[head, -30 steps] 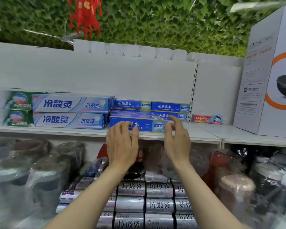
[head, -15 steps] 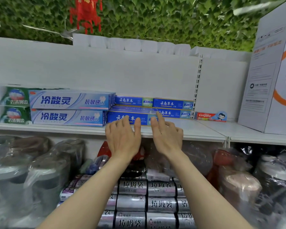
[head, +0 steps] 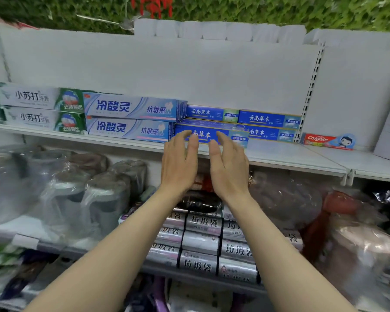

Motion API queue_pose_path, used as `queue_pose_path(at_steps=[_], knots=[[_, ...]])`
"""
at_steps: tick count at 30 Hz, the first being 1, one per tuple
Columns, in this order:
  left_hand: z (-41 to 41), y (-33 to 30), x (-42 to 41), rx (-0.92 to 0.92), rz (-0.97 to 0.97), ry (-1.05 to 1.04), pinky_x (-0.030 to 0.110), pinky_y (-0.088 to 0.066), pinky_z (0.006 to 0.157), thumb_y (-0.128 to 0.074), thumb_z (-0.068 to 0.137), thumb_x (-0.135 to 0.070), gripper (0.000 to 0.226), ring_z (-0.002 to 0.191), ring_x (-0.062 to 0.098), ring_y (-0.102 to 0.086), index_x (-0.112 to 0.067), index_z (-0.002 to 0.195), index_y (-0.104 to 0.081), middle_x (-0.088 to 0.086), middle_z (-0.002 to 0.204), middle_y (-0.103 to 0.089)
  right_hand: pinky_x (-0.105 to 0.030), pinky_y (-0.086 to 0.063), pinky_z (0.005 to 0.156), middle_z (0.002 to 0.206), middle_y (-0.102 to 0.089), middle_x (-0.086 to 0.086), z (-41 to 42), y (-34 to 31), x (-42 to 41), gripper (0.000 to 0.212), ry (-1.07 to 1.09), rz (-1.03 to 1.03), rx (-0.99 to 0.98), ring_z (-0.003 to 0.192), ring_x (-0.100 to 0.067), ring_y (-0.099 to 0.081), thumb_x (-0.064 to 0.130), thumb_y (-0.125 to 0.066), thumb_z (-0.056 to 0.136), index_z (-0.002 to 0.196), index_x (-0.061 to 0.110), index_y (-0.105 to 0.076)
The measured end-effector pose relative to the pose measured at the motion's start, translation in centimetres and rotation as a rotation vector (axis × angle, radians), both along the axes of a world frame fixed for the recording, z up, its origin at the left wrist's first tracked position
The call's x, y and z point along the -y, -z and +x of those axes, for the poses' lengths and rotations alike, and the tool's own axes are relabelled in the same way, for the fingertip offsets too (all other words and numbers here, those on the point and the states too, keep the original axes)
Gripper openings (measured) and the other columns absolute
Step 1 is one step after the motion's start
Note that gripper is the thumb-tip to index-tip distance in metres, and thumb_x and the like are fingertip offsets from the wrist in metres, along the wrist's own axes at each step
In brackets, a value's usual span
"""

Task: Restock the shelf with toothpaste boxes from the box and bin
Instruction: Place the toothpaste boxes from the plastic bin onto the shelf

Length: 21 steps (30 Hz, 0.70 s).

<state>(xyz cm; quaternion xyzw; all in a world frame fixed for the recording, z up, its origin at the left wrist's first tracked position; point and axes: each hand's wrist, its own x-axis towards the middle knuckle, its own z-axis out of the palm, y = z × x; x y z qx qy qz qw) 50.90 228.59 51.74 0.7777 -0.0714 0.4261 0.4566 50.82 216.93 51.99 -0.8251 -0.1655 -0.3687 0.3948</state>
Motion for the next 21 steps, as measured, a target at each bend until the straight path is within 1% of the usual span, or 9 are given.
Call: queue_pose_path(at_steps=[3, 6, 9, 12, 13, 15, 17, 19, 21], knots=[[-2.3, 0.3, -2.0, 0.048, -0.215, -0.047, 0.025, -0.034, 0.099, -0.039, 0.105, -0.037, 0.035, 0.114, 0.012, -0.049, -0.016, 0.124, -0.058, -0.003, 0.120, -0.058, -0.032, -0.032, 0.112, 0.141, -0.057, 0.003, -1.2, 0.8, -2.8, 0.068, -0.191, 0.115, 0.037, 0.132, -0.014, -0.044, 0.059, -0.026, 0.093, 0.141, 0.018, -0.052], [-3.7, 1.7, -5.0, -0.044, -0.438, -0.149, 0.024, -0.036, 0.091, -0.048, 0.102, -0.037, 0.024, 0.105, 0.010, -0.052, -0.020, 0.115, -0.059, -0.006, 0.113, -0.059, -0.037, -0.040, 0.108, 0.132, -0.062, 0.005, -1.9, 2.0, -5.6, 0.051, -0.380, 0.241, -0.060, 0.122, -0.014, -0.055, 0.051, -0.039, 0.096, 0.135, 0.022, -0.056], [-5.0, 4.7, -8.6, -0.155, -0.698, -0.197, 0.041, -0.051, 0.097, -0.063, 0.089, -0.044, 0.027, 0.100, 0.016, -0.062, -0.023, 0.106, -0.061, -0.005, 0.106, -0.065, -0.048, -0.048, 0.104, 0.119, -0.066, 0.009, -2.3, 3.4, -9.0, 0.043, -0.589, 0.386, -0.399, 0.110, -0.019, -0.065, 0.061, -0.046, 0.086, 0.118, 0.035, -0.060], [-7.0, 8.2, -11.9, -0.249, -0.880, -0.217, 0.045, -0.056, 0.094, -0.066, 0.091, -0.039, 0.022, 0.091, 0.012, -0.060, -0.021, 0.102, -0.059, -0.003, 0.100, -0.061, -0.048, -0.044, 0.109, 0.132, -0.061, -0.007, -2.4, 5.8, -12.4, 0.030, -0.785, 0.439, -0.781, 0.122, -0.028, -0.059, 0.048, -0.045, 0.101, 0.115, 0.023, -0.058], [-7.7, 9.4, -12.9, -0.276, -0.928, -0.233, 0.042, -0.057, 0.092, -0.066, 0.093, -0.037, 0.021, 0.087, 0.010, -0.058, -0.019, 0.102, -0.058, -0.001, 0.100, -0.060, -0.045, -0.044, 0.109, 0.135, -0.059, -0.009, -2.4, 6.9, -13.4, 0.028, -0.804, 0.414, -0.868, 0.123, -0.029, -0.058, 0.041, -0.042, 0.105, 0.118, 0.020, -0.055], [-9.0, 11.7, -15.1, -0.328, -1.008, -0.275, 0.039, -0.057, 0.087, -0.068, 0.092, -0.038, 0.022, 0.084, 0.009, -0.056, -0.019, 0.097, -0.058, 0.001, 0.100, -0.059, -0.040, -0.046, 0.102, 0.139, -0.055, -0.009, -2.5, 9.6, -16.1, 0.040, -0.809, 0.355, -0.998, 0.119, -0.026, -0.057, 0.039, -0.039, 0.107, 0.136, 0.014, -0.051], [-10.2, 13.9, -17.3, -0.364, -1.061, -0.307, 0.039, -0.057, 0.087, -0.066, 0.092, -0.037, 0.021, 0.092, 0.014, -0.058, -0.019, 0.094, -0.055, 0.002, 0.104, -0.058, -0.039, -0.045, 0.099, 0.144, -0.052, -0.013, -2.9, 12.4, -19.0, 0.048, -0.788, 0.304, -1.095, 0.121, -0.027, -0.056, 0.041, -0.041, 0.106, 0.144, 0.014, -0.047], [-11.2, 16.0, -19.5, -0.401, -1.077, -0.340, 0.040, -0.055, 0.089, -0.065, 0.091, -0.038, 0.024, 0.098, 0.021, -0.062, -0.016, 0.095, -0.057, 0.004, 0.106, -0.061, -0.043, -0.045, 0.102, 0.143, -0.053, -0.019, -3.3, 14.9, -21.7, 0.042, -0.755, 0.270, -1.143, 0.122, -0.032, -0.057, 0.043, -0.045, 0.104, 0.137, 0.018, -0.053], [-11.9, 18.1, -21.7, -0.460, -1.067, -0.372, 0.041, -0.055, 0.091, -0.067, 0.081, -0.050, 0.038, 0.095, 0.023, -0.066, -0.014, 0.094, -0.063, 0.004, 0.101, -0.068, -0.038, -0.046, 0.096, 0.134, -0.059, -0.011, -3.7, 17.2, -24.0, 0.025, -0.736, 0.229, -1.149, 0.113, -0.025, -0.058, 0.043, -0.046, 0.103, 0.119, 0.027, -0.056]])
